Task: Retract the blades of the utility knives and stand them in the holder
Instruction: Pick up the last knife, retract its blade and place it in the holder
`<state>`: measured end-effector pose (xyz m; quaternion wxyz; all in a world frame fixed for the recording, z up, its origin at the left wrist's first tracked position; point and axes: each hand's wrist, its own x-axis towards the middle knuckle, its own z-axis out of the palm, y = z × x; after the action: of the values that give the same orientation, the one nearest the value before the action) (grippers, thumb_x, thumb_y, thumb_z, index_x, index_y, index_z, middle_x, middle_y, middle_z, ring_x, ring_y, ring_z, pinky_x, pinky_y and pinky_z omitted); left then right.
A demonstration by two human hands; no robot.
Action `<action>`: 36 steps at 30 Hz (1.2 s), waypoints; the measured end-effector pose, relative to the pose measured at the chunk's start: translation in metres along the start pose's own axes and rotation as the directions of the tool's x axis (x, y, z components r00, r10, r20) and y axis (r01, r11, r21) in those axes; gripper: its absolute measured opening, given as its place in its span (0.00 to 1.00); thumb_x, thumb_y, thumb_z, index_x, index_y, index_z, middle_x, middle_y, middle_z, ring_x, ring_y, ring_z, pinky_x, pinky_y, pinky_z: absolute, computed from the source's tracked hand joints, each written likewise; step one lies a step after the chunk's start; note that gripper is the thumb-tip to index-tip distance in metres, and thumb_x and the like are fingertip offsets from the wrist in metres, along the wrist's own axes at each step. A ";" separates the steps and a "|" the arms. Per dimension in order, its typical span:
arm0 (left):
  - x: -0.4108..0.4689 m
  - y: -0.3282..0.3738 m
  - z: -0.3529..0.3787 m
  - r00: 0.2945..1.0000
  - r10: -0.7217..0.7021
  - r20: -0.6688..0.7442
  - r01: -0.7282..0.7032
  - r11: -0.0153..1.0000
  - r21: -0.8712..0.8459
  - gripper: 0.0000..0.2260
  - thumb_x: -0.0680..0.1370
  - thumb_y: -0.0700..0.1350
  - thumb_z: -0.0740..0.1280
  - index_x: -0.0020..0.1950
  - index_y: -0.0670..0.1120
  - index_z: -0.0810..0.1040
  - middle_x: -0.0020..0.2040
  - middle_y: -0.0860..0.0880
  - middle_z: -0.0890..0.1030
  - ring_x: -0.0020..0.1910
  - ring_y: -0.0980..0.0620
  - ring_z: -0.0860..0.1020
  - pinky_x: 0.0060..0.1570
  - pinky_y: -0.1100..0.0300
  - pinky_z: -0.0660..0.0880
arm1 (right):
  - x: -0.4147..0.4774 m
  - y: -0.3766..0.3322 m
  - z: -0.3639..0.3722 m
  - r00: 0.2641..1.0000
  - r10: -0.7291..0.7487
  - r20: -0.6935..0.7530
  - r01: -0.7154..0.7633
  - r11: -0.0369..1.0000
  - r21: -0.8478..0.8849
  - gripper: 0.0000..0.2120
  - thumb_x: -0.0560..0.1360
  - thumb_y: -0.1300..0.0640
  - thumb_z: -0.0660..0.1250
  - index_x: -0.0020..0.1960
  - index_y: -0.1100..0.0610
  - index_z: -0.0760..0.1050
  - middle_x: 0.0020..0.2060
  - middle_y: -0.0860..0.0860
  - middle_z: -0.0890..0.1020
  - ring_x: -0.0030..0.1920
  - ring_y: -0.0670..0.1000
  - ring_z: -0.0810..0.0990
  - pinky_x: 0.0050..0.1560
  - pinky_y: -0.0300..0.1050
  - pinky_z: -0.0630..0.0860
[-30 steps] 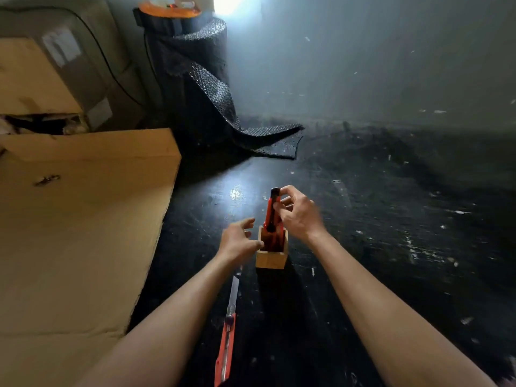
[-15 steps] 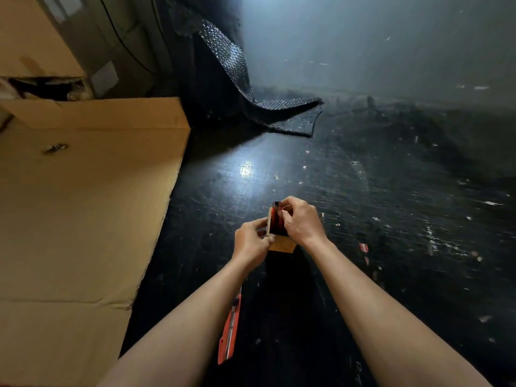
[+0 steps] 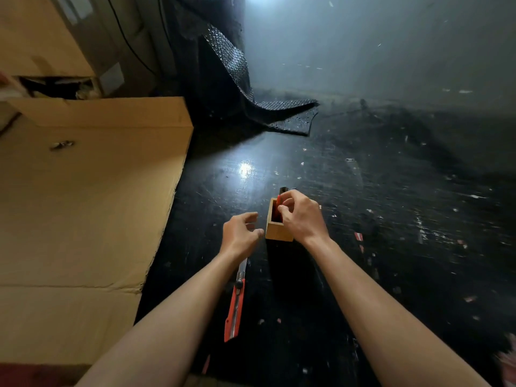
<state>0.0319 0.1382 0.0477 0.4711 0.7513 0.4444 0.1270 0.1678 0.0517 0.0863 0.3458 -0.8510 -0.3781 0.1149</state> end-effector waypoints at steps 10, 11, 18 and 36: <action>-0.084 -0.074 -0.020 0.992 -0.120 0.031 0.115 0.986 0.118 0.19 0.74 0.39 0.76 0.65 0.44 0.82 0.58 0.49 0.86 0.49 0.60 0.78 0.47 0.73 0.71 | -0.096 -0.007 0.064 0.961 0.135 0.243 -0.133 0.991 -0.025 0.11 0.77 0.55 0.69 0.59 0.53 0.79 0.49 0.51 0.84 0.49 0.52 0.83 0.51 0.52 0.81; -0.090 -0.082 -0.018 0.989 -0.142 0.048 0.135 0.983 0.123 0.20 0.74 0.39 0.76 0.66 0.44 0.82 0.58 0.49 0.86 0.50 0.59 0.79 0.49 0.71 0.71 | -0.105 -0.007 0.072 0.949 0.159 0.271 -0.156 0.987 -0.035 0.11 0.77 0.55 0.69 0.59 0.53 0.79 0.50 0.51 0.85 0.50 0.52 0.83 0.51 0.52 0.81; -0.116 -0.117 -0.008 0.966 -0.245 0.081 0.239 0.968 0.080 0.16 0.75 0.34 0.73 0.62 0.44 0.85 0.54 0.48 0.87 0.48 0.57 0.81 0.48 0.69 0.73 | -0.163 0.001 0.113 0.841 0.320 0.437 -0.343 0.939 -0.026 0.07 0.75 0.54 0.68 0.53 0.51 0.79 0.44 0.49 0.84 0.43 0.49 0.83 0.47 0.51 0.82; -0.096 -0.047 -0.035 0.974 -0.036 0.226 0.123 0.914 -0.386 0.14 0.76 0.33 0.73 0.60 0.46 0.84 0.54 0.46 0.87 0.51 0.49 0.88 0.49 0.51 0.86 | -0.141 -0.020 0.039 0.953 0.222 0.208 -0.286 0.886 0.365 0.15 0.74 0.61 0.73 0.57 0.48 0.77 0.46 0.46 0.84 0.46 0.45 0.84 0.47 0.49 0.84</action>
<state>-0.0698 0.0913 0.0493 0.6634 0.6307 0.3863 0.1135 0.0415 -0.0214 0.0619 0.4588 -0.7951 -0.2592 0.3003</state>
